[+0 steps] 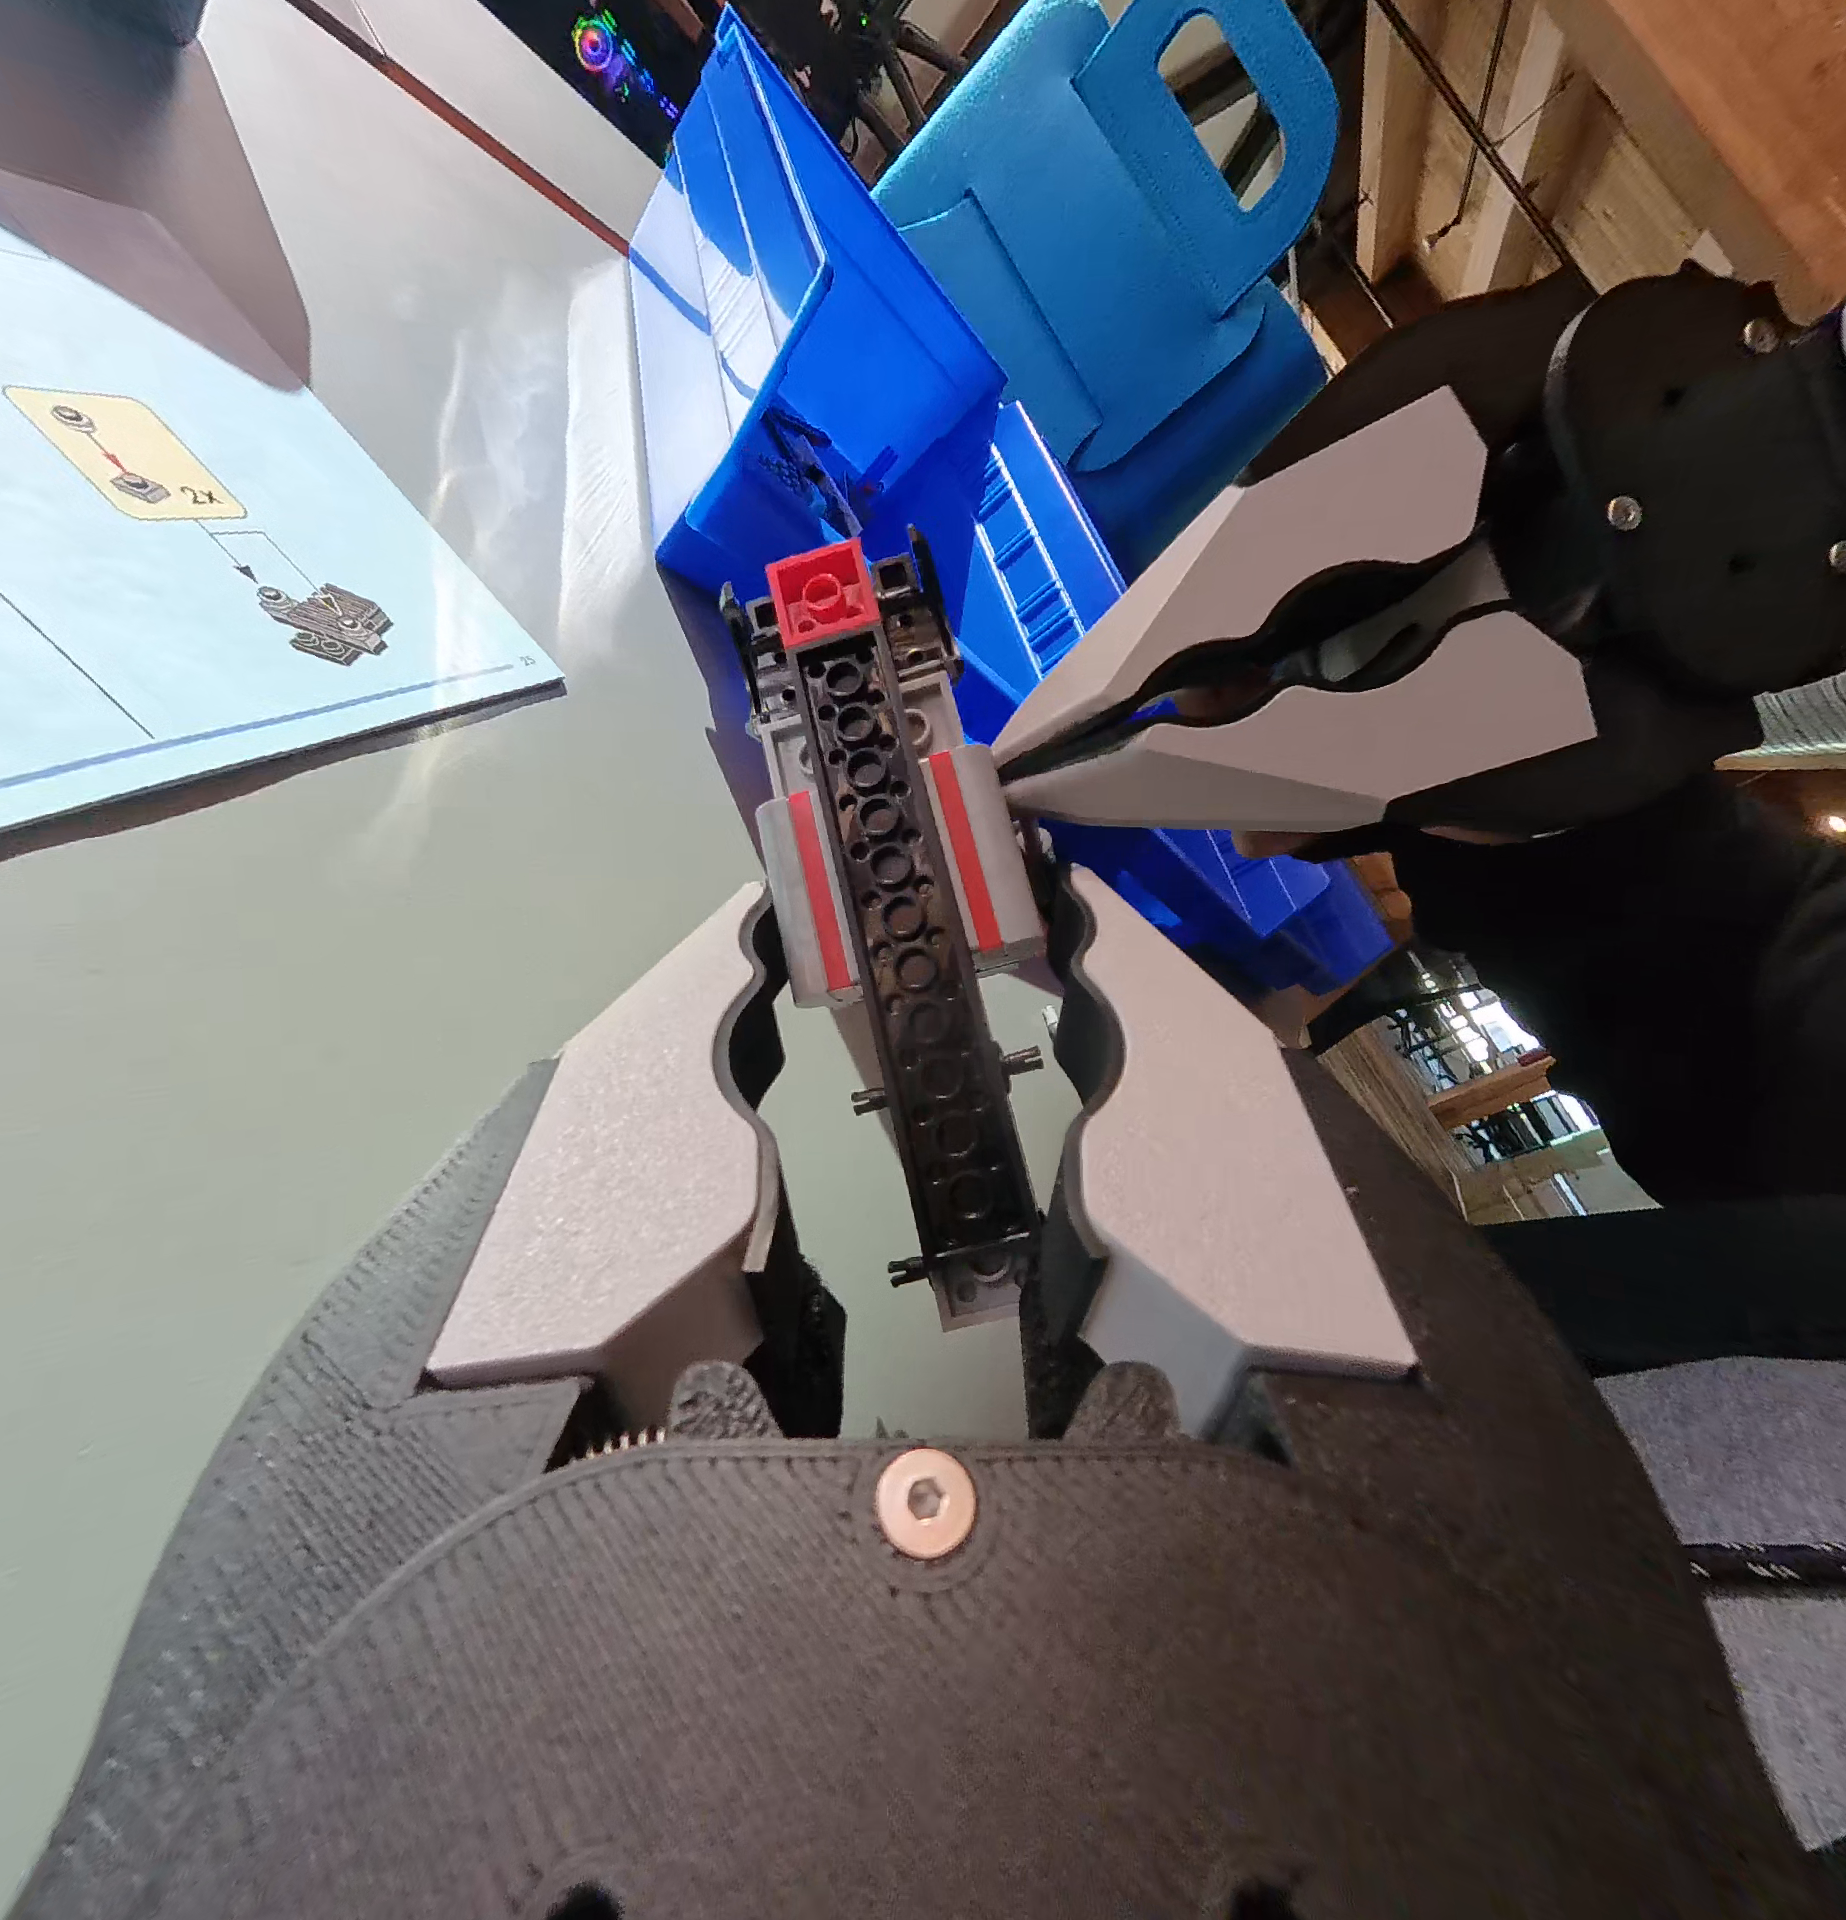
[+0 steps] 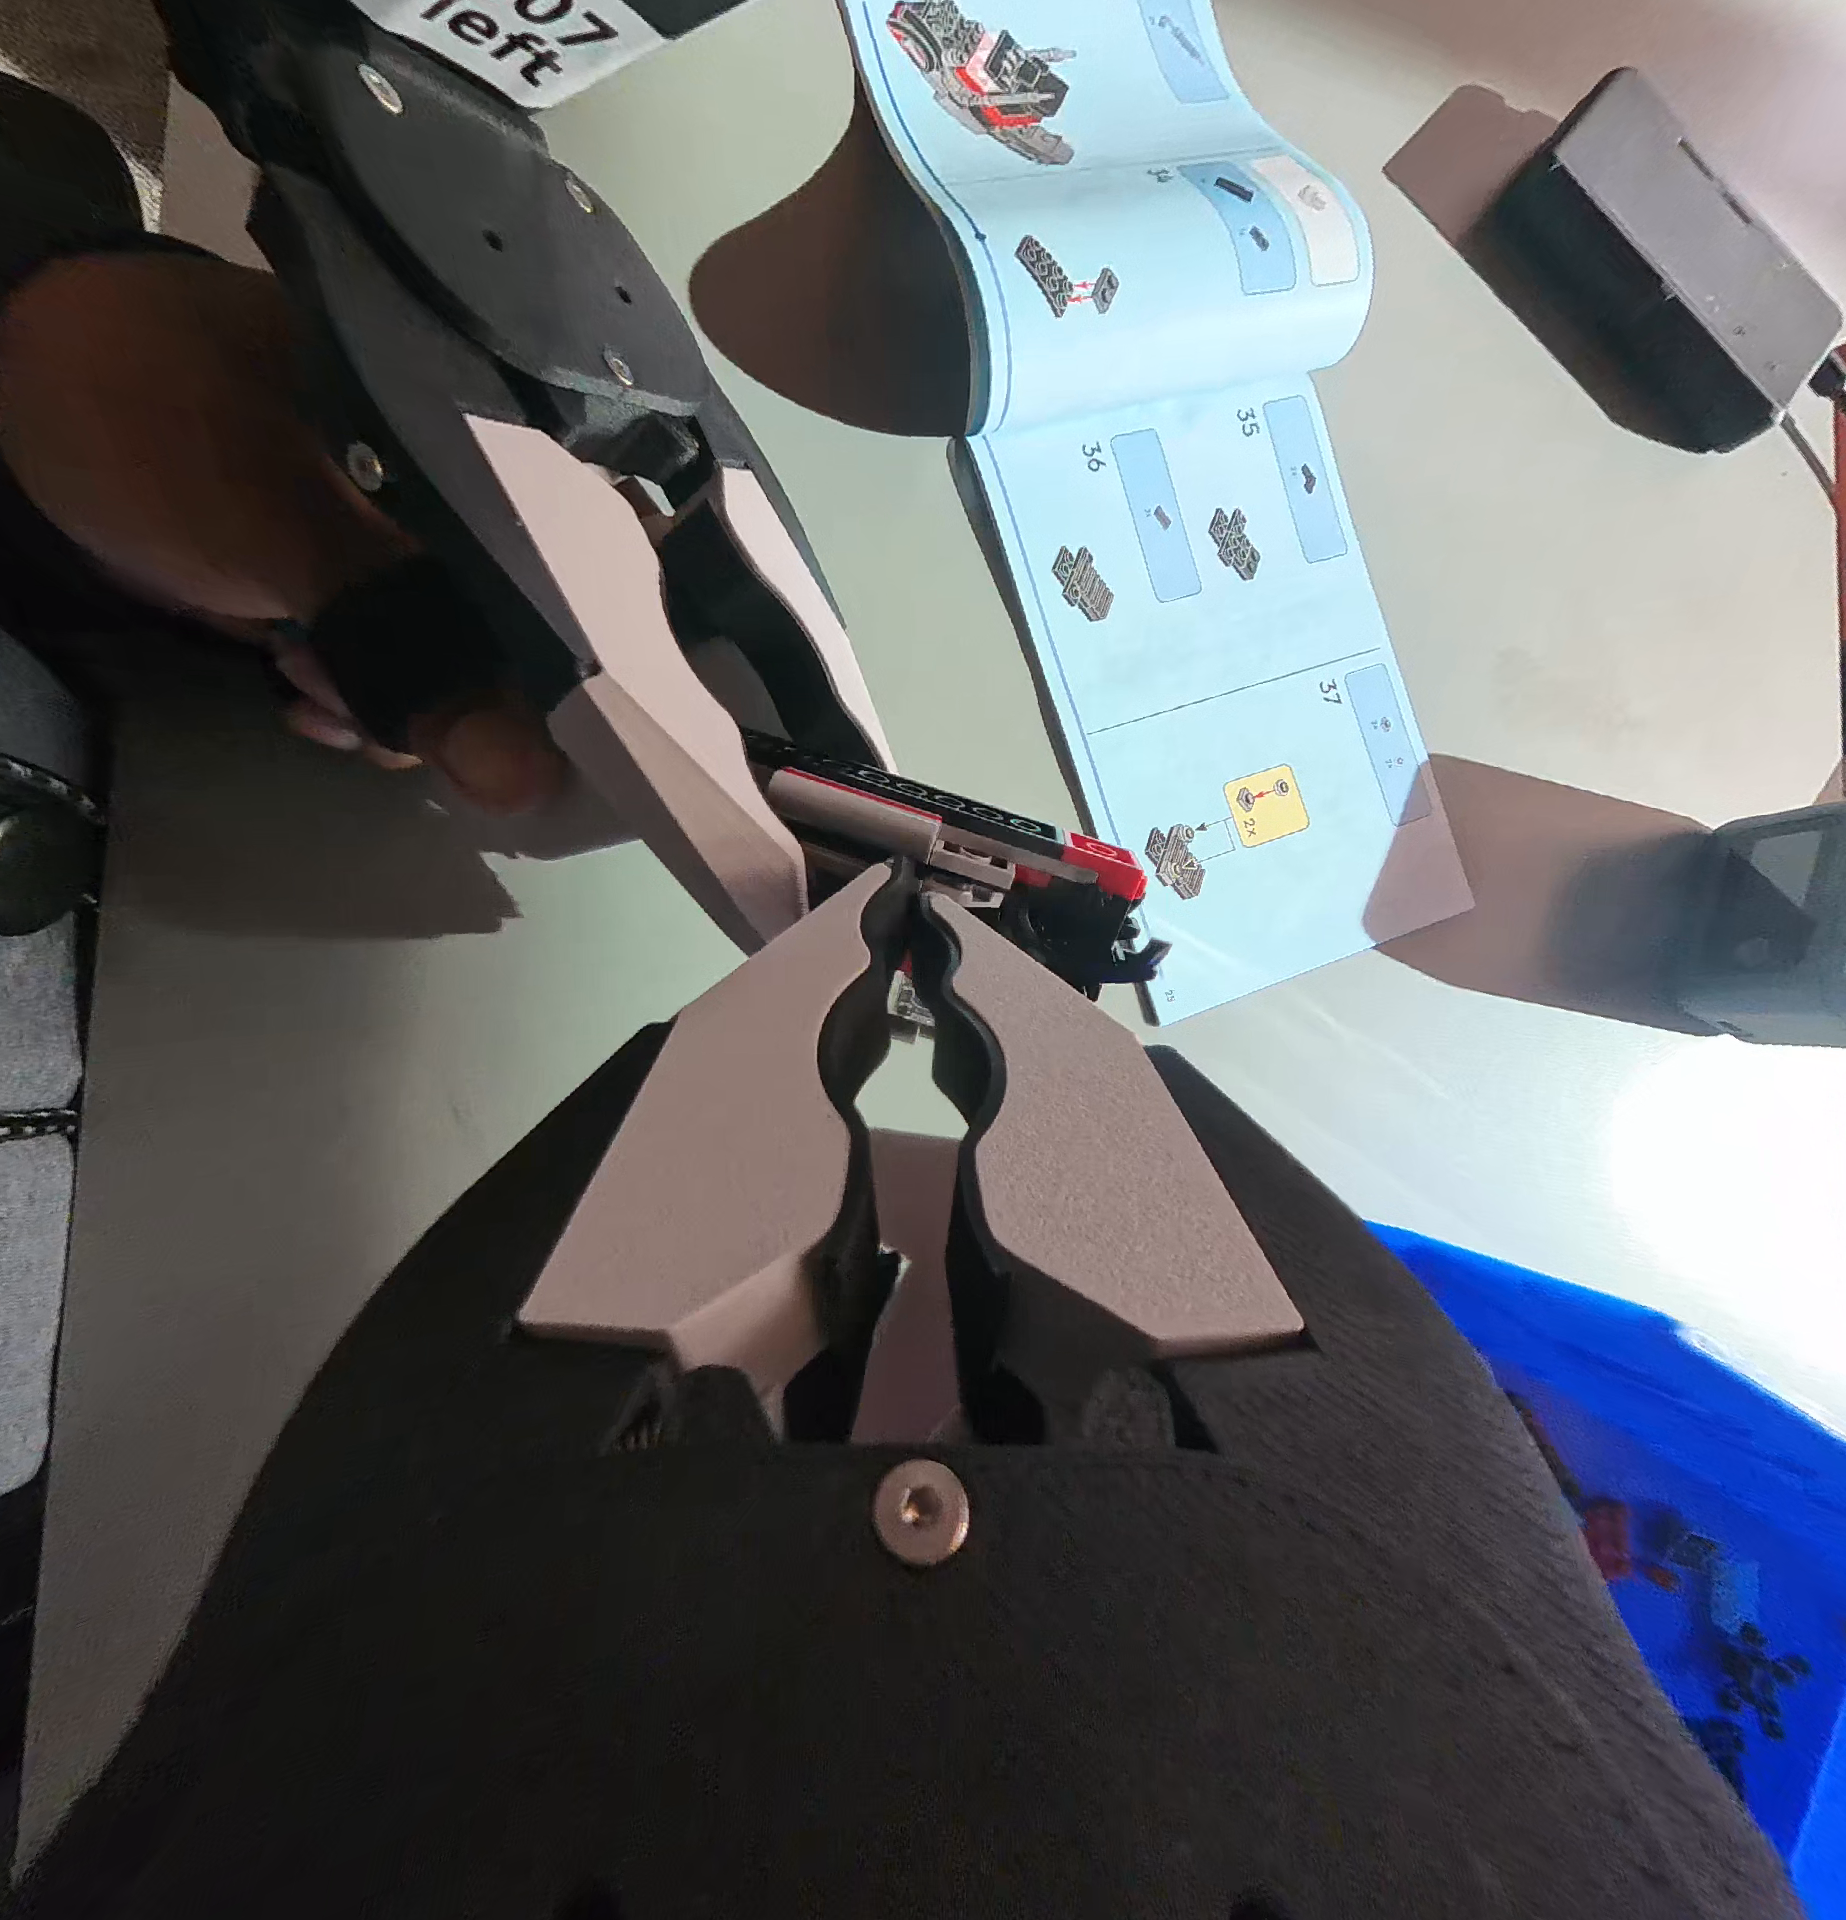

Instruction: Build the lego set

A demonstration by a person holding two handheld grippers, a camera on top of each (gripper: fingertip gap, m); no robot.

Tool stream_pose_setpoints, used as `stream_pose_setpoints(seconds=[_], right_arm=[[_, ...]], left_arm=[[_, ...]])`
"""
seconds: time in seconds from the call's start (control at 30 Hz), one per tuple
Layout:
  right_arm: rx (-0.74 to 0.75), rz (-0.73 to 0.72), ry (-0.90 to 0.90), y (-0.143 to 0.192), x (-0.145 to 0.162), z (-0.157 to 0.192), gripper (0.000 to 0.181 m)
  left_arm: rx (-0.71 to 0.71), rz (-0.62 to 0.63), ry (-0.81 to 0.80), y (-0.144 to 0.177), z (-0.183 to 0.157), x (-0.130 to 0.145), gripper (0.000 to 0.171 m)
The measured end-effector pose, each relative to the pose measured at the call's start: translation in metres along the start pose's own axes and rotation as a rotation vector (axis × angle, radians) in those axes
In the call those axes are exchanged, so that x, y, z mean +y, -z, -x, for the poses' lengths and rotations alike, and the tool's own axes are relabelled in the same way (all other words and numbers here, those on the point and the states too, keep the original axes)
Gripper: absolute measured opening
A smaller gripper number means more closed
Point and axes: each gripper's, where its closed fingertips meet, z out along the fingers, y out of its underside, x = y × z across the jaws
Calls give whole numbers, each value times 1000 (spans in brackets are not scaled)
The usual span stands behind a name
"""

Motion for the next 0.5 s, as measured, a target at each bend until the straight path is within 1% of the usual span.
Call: stream_pose_setpoints(seconds=[0.07,0.2,0.27,0.37,0.5], right_arm=[[4,-18,5,2,-3,-1,0],[36,-92,-20,13,-13,-10,1],[33,-137,-56,18,-15,-11,7],[23,-155,-92,19,-11,-6,16],[25,-183,-108,17,-10,0,20]], left_arm=[[12,-15,9,1,-1,-3,51],[50,-44,102,6,3,-10,51],[75,-57,144,8,4,-13,51],[106,-70,187,10,4,-16,51],[160,-83,243,13,2,-20,51]])
